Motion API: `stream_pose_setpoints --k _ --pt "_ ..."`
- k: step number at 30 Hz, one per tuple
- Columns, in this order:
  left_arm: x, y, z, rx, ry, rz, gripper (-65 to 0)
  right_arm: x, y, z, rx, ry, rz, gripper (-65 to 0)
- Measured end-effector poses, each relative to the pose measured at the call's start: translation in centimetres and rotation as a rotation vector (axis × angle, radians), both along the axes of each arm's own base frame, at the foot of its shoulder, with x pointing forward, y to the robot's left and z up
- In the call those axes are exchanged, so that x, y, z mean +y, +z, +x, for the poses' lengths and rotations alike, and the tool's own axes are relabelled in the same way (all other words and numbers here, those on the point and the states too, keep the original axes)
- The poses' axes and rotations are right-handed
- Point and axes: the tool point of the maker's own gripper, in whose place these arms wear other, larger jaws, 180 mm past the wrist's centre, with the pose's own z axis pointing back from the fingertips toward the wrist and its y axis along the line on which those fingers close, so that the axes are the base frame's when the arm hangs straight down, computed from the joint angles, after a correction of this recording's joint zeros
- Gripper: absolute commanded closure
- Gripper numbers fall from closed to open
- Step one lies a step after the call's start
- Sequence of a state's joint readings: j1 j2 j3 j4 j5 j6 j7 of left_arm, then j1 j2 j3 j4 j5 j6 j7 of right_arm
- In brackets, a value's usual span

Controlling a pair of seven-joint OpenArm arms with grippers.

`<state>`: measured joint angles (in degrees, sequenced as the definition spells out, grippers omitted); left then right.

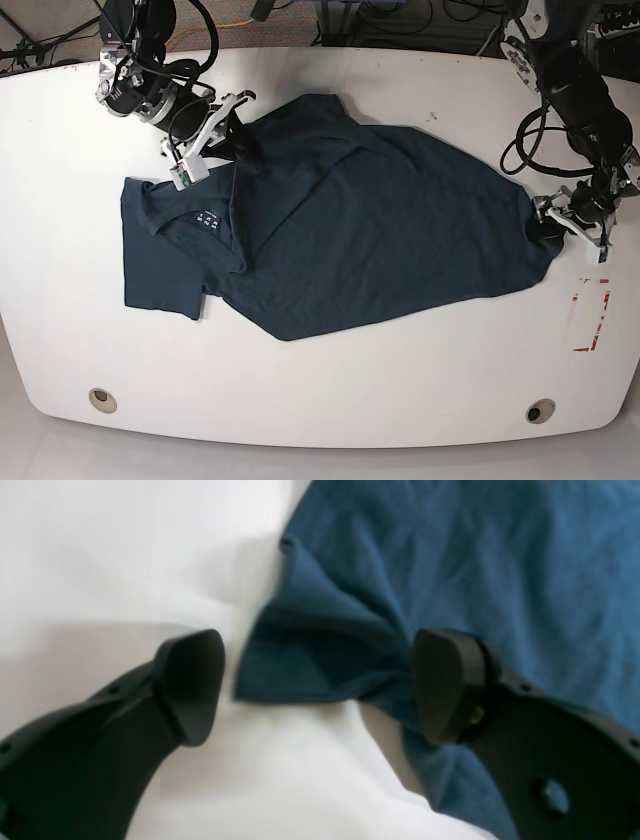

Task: Fold the T-shirt properly
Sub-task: 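Move the left gripper to the shirt's hem corner and grasp it, then lift the shirt with both grippers and swing it away from the robot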

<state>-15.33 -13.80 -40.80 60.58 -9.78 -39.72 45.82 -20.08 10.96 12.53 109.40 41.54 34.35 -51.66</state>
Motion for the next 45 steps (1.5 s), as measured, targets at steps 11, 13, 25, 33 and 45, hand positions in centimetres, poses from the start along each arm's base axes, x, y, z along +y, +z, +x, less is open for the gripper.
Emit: stream_pose_setpoints --k 11,13,25,33,45 --pt "-3.2 -0.7 0.7 0.029 -0.099 -0.003 -4.9 0.2 0.0 0.0 0.002 -0.004 0.007 0.0" --pt "-3.2 -0.9 0.6 0.034 -0.099 -0.002 0.0 0.2 0.0 0.0 0.001 -0.005 0.007 0.0" --pt "-2.4 0.5 -1.1 0.031 -0.128 0.117 0.0 -4.8 1.0 1.2 -0.025 -0.178 0.052 0.0" --pt "-8.6 7.5 1.5 -0.167 -0.337 0.298 0.0 -7.7 3.2 2.7 -0.094 -0.2 0.034 0.0" --pt "-17.4 14.7 4.1 -0.384 -0.587 0.43 0.0 -11.5 6.4 9.2 -0.203 -0.208 -0.027 0.0"
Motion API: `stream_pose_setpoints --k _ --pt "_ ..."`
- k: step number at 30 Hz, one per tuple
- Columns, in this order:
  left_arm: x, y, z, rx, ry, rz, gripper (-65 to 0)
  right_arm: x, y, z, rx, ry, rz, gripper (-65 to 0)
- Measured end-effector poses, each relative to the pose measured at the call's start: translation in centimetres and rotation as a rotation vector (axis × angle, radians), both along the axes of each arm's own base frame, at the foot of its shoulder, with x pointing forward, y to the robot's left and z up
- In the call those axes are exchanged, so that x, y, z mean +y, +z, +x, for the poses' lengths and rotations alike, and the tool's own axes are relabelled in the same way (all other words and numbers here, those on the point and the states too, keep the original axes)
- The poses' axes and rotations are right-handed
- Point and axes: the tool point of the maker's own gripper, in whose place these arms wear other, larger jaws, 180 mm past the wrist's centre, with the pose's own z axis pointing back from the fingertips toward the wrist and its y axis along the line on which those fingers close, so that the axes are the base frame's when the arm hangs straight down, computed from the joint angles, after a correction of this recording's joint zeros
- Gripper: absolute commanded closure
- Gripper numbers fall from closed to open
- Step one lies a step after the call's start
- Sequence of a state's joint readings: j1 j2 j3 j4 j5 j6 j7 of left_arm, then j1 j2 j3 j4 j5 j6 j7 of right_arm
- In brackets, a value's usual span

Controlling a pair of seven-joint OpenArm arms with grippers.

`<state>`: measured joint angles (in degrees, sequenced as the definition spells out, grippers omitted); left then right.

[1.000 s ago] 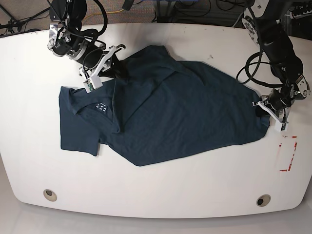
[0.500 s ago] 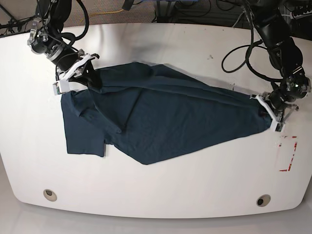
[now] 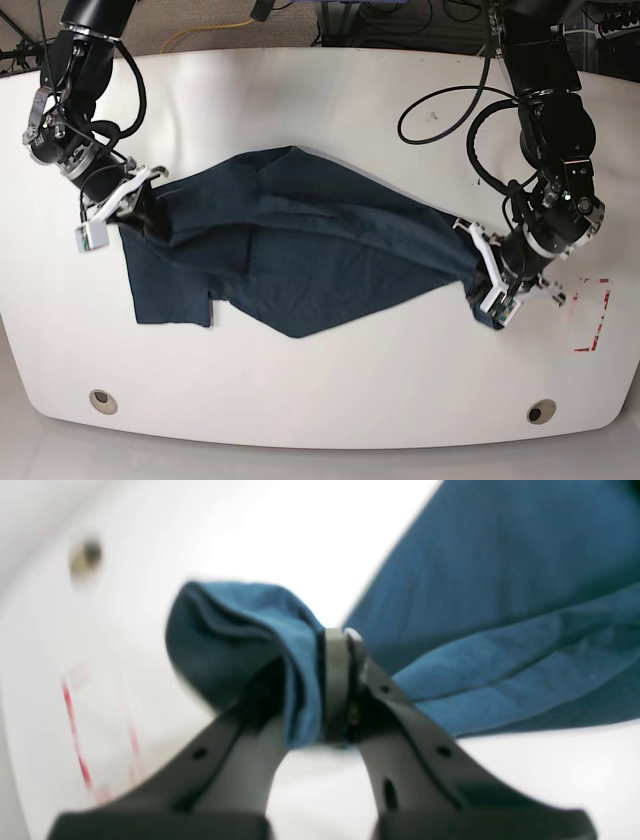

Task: Fold the T-shirt properly
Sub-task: 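Lift the shirt with both grippers and swing it away from the robot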

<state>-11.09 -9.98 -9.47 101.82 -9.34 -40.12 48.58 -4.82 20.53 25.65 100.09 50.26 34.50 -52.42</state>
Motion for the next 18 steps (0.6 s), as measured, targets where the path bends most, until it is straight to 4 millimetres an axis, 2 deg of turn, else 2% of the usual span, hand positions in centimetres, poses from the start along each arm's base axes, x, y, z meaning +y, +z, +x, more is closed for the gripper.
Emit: stream_pose_setpoints --k 3,9,12,16,18 --pt "-0.8 1.9 0.6 -0.052 -0.024 0.003 0.0 -0.3 0.9 2.3 -0.023 0.015 0.008 0.0" --pt "-0.3 5.1 2.3 -0.129 -0.01 0.022 0.0 -1.4 2.9 7.0 -0.038 0.032 -0.018 0.0" --pt "-0.5 7.3 3.3 -0.179 -0.013 0.021 0.0 -2.0 4.9 9.6 -0.071 0.035 -0.022 0.0" --pt "0.5 9.3 4.3 -0.193 0.03 0.051 0.0 -2.4 7.5 12.6 -0.094 0.05 -0.049 0.0" --pt "1.0 11.7 4.8 -0.252 0.055 0.028 0.0 -2.5 9.3 14.0 -0.121 0.054 -0.054 0.0"
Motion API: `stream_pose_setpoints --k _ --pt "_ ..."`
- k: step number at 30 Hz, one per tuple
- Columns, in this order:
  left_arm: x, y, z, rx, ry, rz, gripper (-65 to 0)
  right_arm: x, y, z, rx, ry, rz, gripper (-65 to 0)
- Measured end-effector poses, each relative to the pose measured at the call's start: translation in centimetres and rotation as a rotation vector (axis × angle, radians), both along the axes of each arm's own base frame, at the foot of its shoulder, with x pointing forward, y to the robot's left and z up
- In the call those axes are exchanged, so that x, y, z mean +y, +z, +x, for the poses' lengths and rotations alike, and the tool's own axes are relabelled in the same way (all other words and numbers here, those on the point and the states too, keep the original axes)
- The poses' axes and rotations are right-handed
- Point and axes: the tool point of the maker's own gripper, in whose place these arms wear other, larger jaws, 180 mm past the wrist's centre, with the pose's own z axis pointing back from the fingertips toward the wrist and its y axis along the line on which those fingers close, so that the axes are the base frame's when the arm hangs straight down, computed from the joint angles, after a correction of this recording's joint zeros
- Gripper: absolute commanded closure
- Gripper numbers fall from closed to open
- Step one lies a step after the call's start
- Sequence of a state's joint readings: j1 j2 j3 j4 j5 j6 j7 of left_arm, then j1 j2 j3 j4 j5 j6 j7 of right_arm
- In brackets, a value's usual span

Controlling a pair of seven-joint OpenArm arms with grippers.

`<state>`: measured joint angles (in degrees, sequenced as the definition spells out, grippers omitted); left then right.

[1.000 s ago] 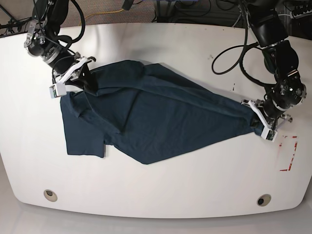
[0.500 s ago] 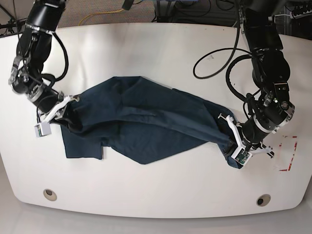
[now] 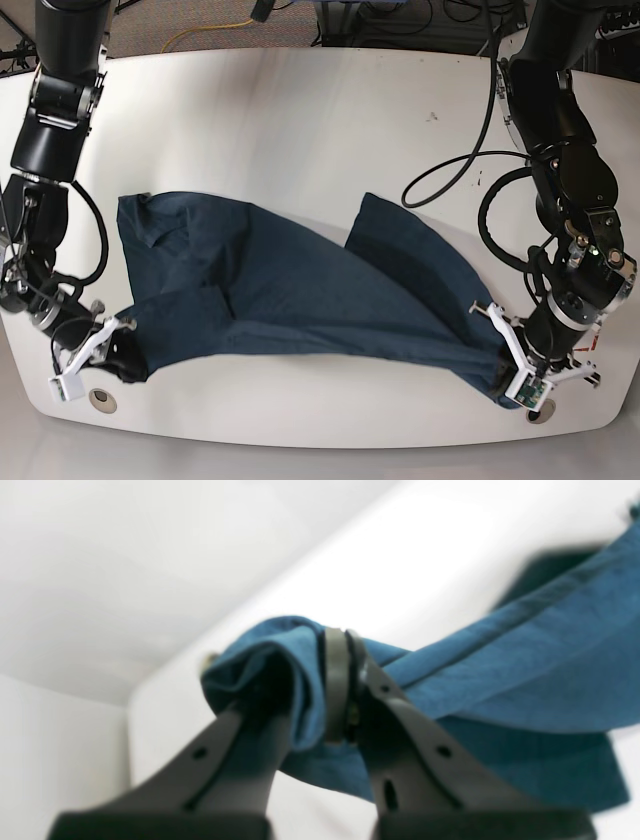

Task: Fold the T-shirt properly
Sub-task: 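Lift the shirt with both grippers and swing it away from the robot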

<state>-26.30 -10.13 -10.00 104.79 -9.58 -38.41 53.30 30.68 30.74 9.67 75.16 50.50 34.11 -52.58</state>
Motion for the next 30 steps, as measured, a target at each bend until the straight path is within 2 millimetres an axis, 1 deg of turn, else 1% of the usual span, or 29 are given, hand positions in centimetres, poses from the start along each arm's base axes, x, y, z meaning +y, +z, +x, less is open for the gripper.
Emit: stream_pose_setpoints --k 2,5,7,10,11,14,17,18,19,21,22,23,25,28,29,30 --pt "0.6 1.7 0.3 -0.041 0.025 -0.019 0.0 -0.1 1.8 1.2 -0.026 0.004 0.002 0.0" --pt "2.1 3.3 0.8 -0.035 0.084 0.002 0.0 -0.1 4.2 2.9 -0.052 0.007 -0.01 0.0" --pt "3.0 5.7 1.1 -0.071 0.112 -0.01 0.0 0.0 6.2 3.9 -0.079 0.019 -0.023 0.0" --pt "4.2 8.8 1.4 -0.134 0.146 -0.023 0.0 -0.1 8.6 4.9 -0.106 0.027 -0.045 0.0" --pt "4.5 10.5 1.6 -0.171 0.153 -0.028 0.0 -0.2 9.9 5.4 -0.121 0.02 -0.05 0.0" --pt "4.9 13.8 1.6 -0.242 0.16 -0.024 0.0 0.3 13.3 6.4 -0.169 0.034 -0.073 0.0" --pt "5.7 17.3 1.5 -0.312 0.169 -0.008 0.0 1.2 17.3 7.1 -0.234 0.057 -0.107 0.0" --pt "6.1 19.1 1.4 -0.347 0.177 -0.013 0.0 1.5 19.0 7.2 -0.26 0.062 -0.126 0.0" --pt "6.4 20.1 1.4 -0.369 0.182 -0.013 0.0 2.1 20.4 7.2 -0.288 0.077 -0.135 0.0" --pt "7.0 22.1 1.4 -0.399 0.192 -0.014 0.0 2.4 23.1 7.1 -0.334 0.083 -0.157 0.0" --pt "7.1 22.7 1.4 -0.41 0.193 -0.011 0.0 2.6 24.2 6.9 -0.352 0.087 -0.159 0.0" --pt "7.1 23.0 1.4 -0.412 0.193 0.002 0.0 2.6 24.8 6.8 -0.361 0.089 -0.16 0.0" --pt "6.9 22.9 1.6 -0.402 0.184 0.042 0.0 2.4 24.5 6.5 -0.337 0.094 -0.181 0.0" --pt "6.5 21.8 1.9 -0.372 0.173 0.073 0.0 1.9 22.5 6.6 -0.278 0.085 -0.221 0.0" --pt "6.2 21.2 2.0 -0.365 0.157 0.077 0.0 2.0 21.8 6.5 -0.263 0.088 -0.23 0.0" --pt "5.9 20.0 2.1 -0.342 0.14 0.095 0.0 1.8 21.5 6.2 -0.268 0.084 -0.23 0.0"
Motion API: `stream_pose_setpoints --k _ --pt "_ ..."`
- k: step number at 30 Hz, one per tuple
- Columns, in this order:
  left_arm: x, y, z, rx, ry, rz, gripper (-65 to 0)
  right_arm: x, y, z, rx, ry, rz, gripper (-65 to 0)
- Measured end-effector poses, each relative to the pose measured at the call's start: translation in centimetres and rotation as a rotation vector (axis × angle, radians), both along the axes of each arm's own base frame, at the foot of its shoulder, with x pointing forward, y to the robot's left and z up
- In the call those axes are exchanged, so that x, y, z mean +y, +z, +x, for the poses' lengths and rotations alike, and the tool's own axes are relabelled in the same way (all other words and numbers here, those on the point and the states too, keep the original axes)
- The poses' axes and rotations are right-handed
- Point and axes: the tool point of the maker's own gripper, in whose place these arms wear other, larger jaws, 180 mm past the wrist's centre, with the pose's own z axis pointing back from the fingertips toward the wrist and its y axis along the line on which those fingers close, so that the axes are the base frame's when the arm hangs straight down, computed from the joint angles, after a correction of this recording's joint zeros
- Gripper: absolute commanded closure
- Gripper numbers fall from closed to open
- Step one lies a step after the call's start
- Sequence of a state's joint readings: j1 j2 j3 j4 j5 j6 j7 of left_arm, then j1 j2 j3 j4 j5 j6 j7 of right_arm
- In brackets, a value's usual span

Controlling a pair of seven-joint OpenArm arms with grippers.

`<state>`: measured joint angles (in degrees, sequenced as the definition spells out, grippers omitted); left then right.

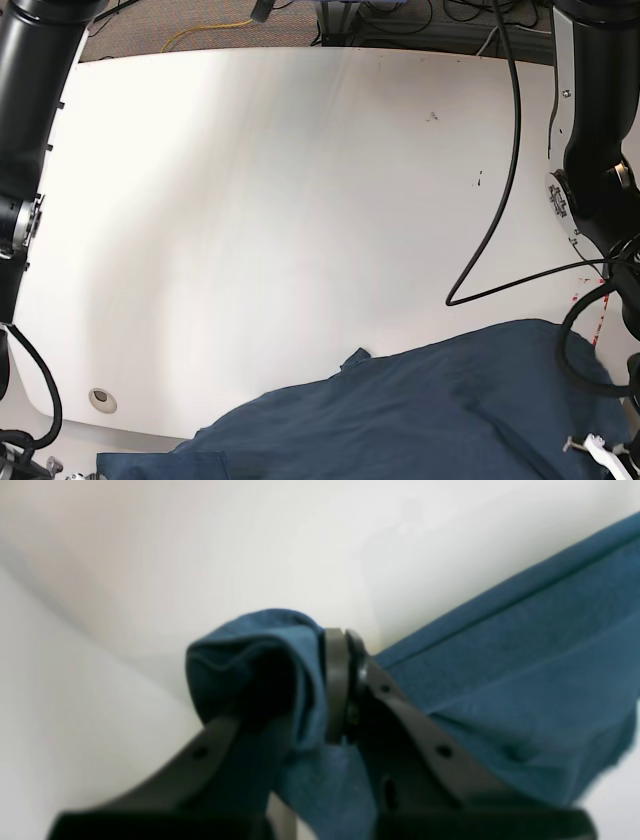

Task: Fold the T-shirt properly
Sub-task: 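Lift the shirt with both grippers and swing it away from the robot, then lay the shirt down while pulling both grippers back toward the robot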

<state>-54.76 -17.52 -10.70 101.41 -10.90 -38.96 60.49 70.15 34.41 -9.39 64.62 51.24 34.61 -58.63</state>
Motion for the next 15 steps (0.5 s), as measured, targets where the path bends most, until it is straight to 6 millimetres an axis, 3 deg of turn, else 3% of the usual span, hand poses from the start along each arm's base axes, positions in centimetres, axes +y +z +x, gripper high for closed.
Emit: stream_pose_setpoints --k 3,6,9,11,15 --pt "0.1 -3.4 0.2 0.078 0.007 0.025 0.0 -1.0 -1.0 -1.1 -0.03 0.0 0.059 0.0" --pt "-0.2 -6.3 -0.8 0.121 0.012 0.056 0.0 -2.4 -5.5 -2.0 0.038 -0.035 0.074 0.0" --pt "-1.8 -9.4 -1.8 0.157 -0.037 0.07 0.0 -3.5 -11.5 -3.5 0.149 -0.066 0.07 0.0" --pt "-2.0 -12.4 -2.2 0.225 -0.042 0.072 0.0 -4.1 -14.8 -4.6 0.208 -0.089 0.075 0.0" --pt "-2.1 -18.0 -4.1 0.349 -0.036 0.089 0.0 -4.3 -18.4 -7.3 0.241 -0.093 0.103 0.0"
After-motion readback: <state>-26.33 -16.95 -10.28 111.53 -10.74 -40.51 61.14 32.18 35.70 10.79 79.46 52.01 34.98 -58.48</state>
